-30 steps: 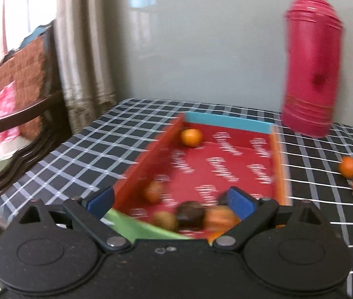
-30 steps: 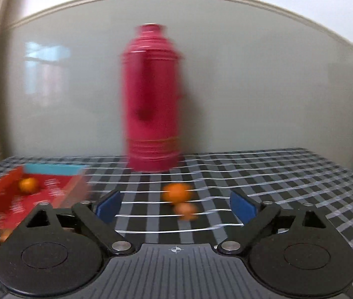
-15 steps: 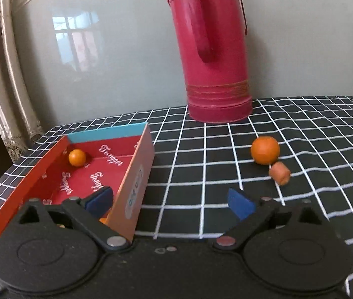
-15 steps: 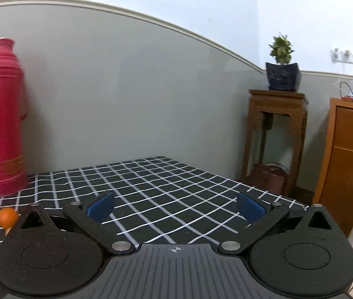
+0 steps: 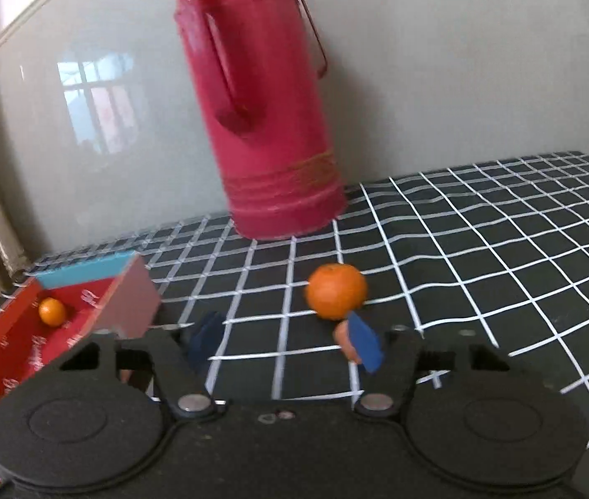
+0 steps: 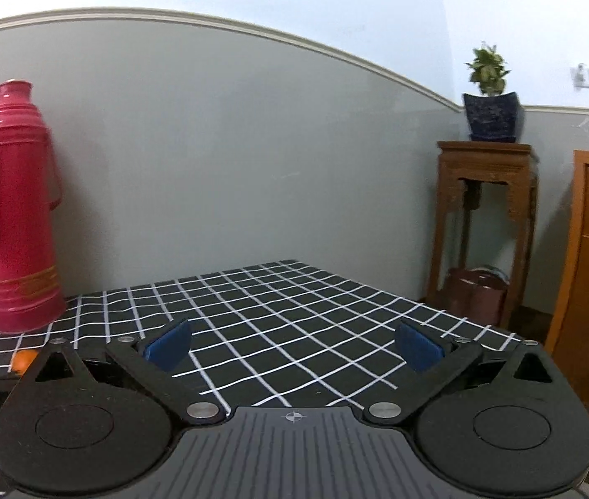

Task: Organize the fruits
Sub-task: 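Lower the left gripper onto the last kumquat and grasp it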

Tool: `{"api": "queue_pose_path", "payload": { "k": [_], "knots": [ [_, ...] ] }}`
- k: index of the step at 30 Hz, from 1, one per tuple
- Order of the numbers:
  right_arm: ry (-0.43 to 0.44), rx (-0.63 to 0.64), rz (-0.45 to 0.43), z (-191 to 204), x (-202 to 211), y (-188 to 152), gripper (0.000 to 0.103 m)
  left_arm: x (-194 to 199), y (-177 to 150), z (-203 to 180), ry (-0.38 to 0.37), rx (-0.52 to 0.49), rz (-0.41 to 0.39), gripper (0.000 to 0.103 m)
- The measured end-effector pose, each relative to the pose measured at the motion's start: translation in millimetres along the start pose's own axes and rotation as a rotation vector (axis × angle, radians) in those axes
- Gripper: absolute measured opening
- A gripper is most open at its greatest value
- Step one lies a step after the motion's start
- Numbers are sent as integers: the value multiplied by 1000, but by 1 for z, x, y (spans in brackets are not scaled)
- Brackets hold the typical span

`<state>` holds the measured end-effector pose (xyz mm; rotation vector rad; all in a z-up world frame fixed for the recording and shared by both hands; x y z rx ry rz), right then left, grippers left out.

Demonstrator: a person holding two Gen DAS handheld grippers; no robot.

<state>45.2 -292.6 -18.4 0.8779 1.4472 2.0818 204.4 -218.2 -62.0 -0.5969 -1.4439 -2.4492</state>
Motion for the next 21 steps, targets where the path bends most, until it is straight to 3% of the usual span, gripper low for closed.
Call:
{"api": "queue_pose_path", "payload": {
  "k": [7, 10, 13, 17, 21],
  "knots": [
    [46, 23, 18, -3, -6, -6, 103, -5, 4, -7, 29, 49, 28, 49],
    [50, 25, 36, -4, -9, -9, 103, -3, 5, -14, 55, 26, 21, 57],
    [52, 31, 46, -4, -12, -12, 103, -7, 7, -14, 23, 28, 20, 57],
    [66, 52, 65, 2, -14, -19, 103, -12, 13, -13, -46, 55, 29, 47],
    [72, 81, 68, 7, -15, -24, 103, -19, 16, -17, -103, 63, 34, 43]
  ]
}}
Point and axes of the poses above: each gripper's, at about its wrist camera, not at the fingertips, and x roughly against the way its jaws point, z to its left, y to its top, the point moved 1 cm from there along -x, roughly the way its jaws point, and after that the axes turned 12 degrees about -x, right-handed, at the moved point
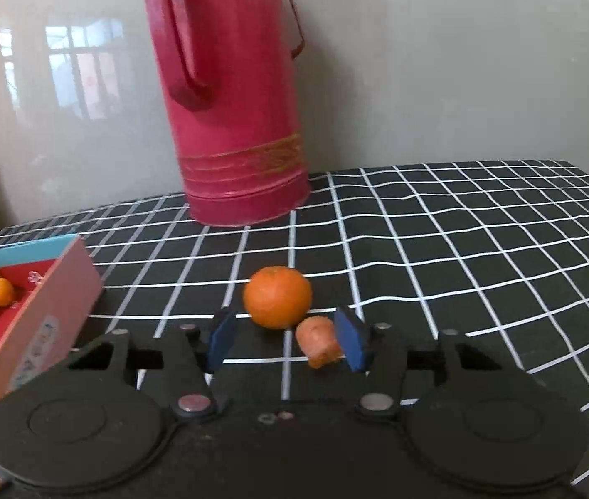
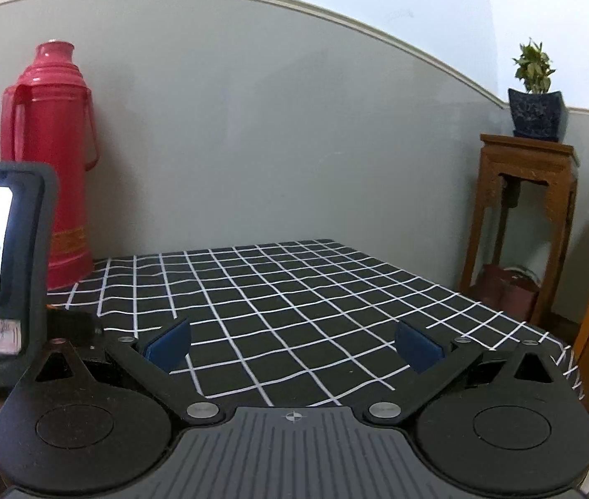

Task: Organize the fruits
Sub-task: 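Lower the left gripper onto the last kumquat and grasp it, then carry the kumquat with the left gripper into the box and release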

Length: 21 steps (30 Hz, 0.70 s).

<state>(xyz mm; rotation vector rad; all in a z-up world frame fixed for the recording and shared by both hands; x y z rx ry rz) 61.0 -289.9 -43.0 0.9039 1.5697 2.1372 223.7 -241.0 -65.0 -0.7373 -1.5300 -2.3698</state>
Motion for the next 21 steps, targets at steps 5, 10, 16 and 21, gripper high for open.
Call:
{"api": "queue_pose_path", "payload": {
  "k": [5, 10, 16, 21],
  "knots": [
    [-6, 0, 7, -4, -4, -2, 103, -13, 1, -5, -87, -5, 54, 32],
    [-15, 1, 7, -6, -6, -3, 103, -15, 3, -8, -94, -10, 60, 14],
    [-26, 16, 12, -9, -10, -5, 103, -12, 2, -10, -63, -16, 51, 13],
    [-42, 13, -12, -8, -9, -2, 103, -2, 4, 5, -10, 16, 15, 13]
  ]
}}
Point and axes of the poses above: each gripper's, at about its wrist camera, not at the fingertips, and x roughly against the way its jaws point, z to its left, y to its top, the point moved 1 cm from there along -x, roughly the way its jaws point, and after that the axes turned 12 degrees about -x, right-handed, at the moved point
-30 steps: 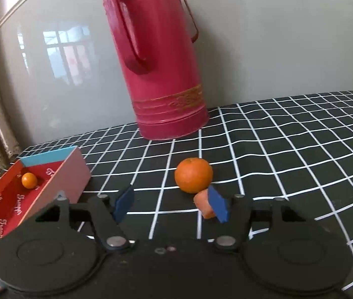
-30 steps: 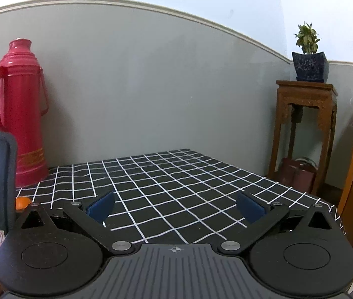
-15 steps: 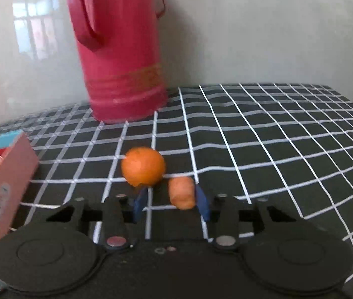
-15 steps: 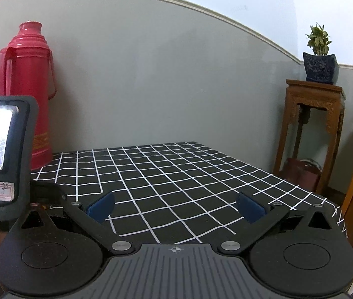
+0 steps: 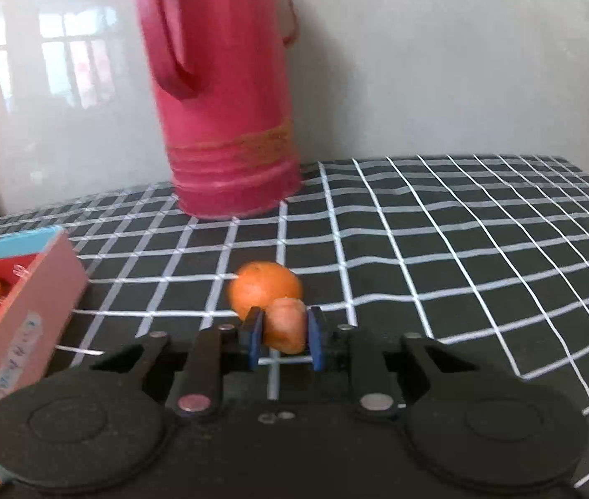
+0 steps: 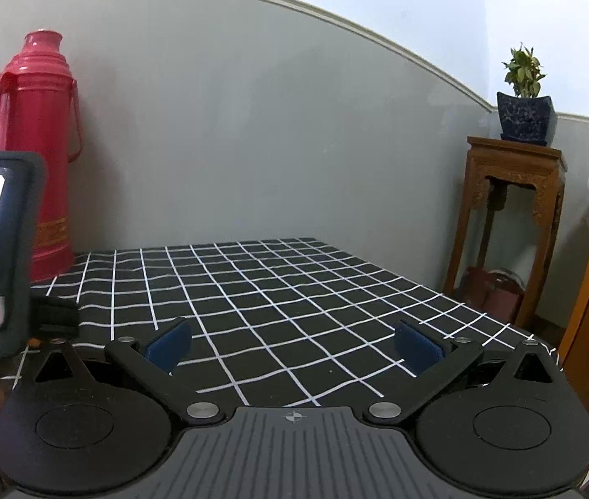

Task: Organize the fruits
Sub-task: 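Carry the kumquat with the left gripper into the box and release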

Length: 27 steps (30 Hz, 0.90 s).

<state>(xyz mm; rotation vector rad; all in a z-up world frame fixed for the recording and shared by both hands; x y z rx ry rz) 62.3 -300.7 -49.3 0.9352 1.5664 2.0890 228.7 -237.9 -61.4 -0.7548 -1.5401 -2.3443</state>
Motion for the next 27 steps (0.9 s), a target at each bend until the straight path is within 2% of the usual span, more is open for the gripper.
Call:
{"api": "queue_pose_path", "payload": {
  "k": [6, 9, 13, 20, 23, 25, 27],
  "knots": [
    [17, -35, 7, 2, 2, 7, 103, 28, 2, 41, 116, 26, -82, 13],
    [54, -51, 13, 9, 8, 11, 103, 42, -2, 73, 166, 58, -91, 13],
    [108, -66, 16, 22, 20, 13, 103, 51, -14, 118, 238, 134, -43, 13],
    [213, -64, 39, 55, 35, 11, 103, 50, -40, 179, 336, 187, 66, 13],
    [248, -68, 64, 69, 37, 9, 103, 49, -56, 203, 346, 216, 128, 15],
    [266, -68, 82, 78, 37, 6, 103, 48, -64, 216, 333, 246, 166, 21],
    [280, -60, 98, 90, 38, 3, 103, 50, -70, 225, 321, 270, 186, 20]
  ]
}}
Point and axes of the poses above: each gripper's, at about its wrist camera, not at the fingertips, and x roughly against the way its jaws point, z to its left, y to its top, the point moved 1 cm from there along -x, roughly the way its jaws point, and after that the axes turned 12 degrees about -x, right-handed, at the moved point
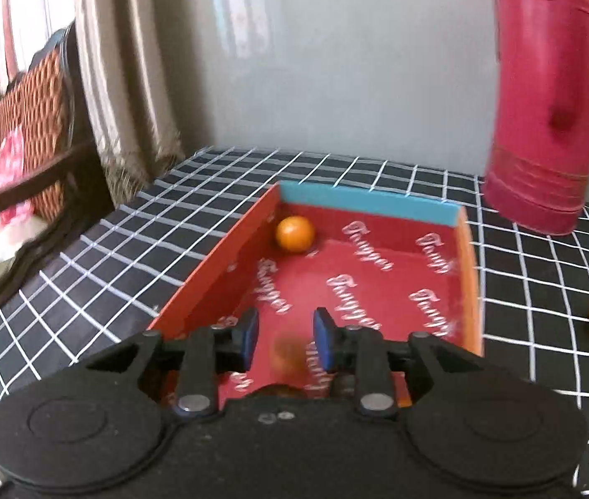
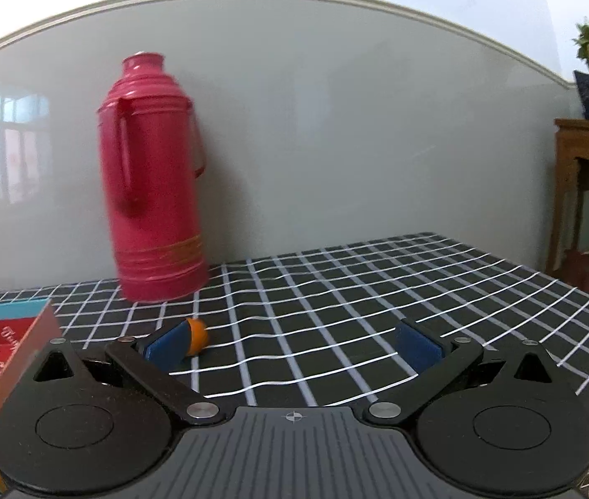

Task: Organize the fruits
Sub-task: 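Carry the kumquat with the left gripper into the box and release, then grasp the last orange with the right gripper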

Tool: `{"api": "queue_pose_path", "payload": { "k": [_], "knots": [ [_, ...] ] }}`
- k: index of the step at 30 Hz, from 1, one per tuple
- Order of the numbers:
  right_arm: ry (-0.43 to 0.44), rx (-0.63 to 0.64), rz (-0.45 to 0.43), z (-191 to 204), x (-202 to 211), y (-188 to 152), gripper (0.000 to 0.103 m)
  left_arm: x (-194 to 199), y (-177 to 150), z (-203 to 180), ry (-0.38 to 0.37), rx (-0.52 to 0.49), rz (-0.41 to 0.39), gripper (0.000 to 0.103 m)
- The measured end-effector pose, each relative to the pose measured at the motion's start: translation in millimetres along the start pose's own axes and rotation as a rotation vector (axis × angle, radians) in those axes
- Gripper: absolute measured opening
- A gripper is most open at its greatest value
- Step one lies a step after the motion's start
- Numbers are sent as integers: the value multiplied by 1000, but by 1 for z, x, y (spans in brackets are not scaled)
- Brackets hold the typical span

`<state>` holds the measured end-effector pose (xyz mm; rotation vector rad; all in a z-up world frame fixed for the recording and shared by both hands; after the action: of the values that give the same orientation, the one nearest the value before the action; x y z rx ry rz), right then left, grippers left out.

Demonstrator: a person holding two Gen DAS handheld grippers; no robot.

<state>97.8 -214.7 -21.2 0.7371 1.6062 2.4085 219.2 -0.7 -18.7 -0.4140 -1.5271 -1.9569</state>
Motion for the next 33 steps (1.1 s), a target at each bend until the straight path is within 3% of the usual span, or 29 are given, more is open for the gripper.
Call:
{"api": "queue_pose_path", "payload": {
  "k": [10, 19, 22, 29, 33],
  "knots": [
    [59, 48, 84, 37, -11, -18, 103, -7, -6, 25, 2, 1, 8, 40],
    [84, 77, 123, 60, -32, -21, 103, -11, -8, 32, -71, -19, 14, 39],
    [79, 86, 150, 64, -49, -20, 103, -12, -9, 39, -102, -15, 18, 40],
    [62, 80, 253, 70, -107, -16, 103, 1, -12, 42, -156, -35, -19, 61],
    [40, 101, 269, 73, -132, -17, 103, 10, -13, 43, -167, -52, -49, 65]
  ]
}}
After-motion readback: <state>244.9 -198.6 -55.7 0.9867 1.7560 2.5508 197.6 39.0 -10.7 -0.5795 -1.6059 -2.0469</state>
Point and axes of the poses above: each gripper's, at about its wrist camera, not at the fingertips, and x roughly against the way its jaws point, z to its left, y to its top, the point moved 1 cm from there along -x, roughly the way its jaws point, and after that the axes turned 12 degrees about -x, right-handed, at the moved point
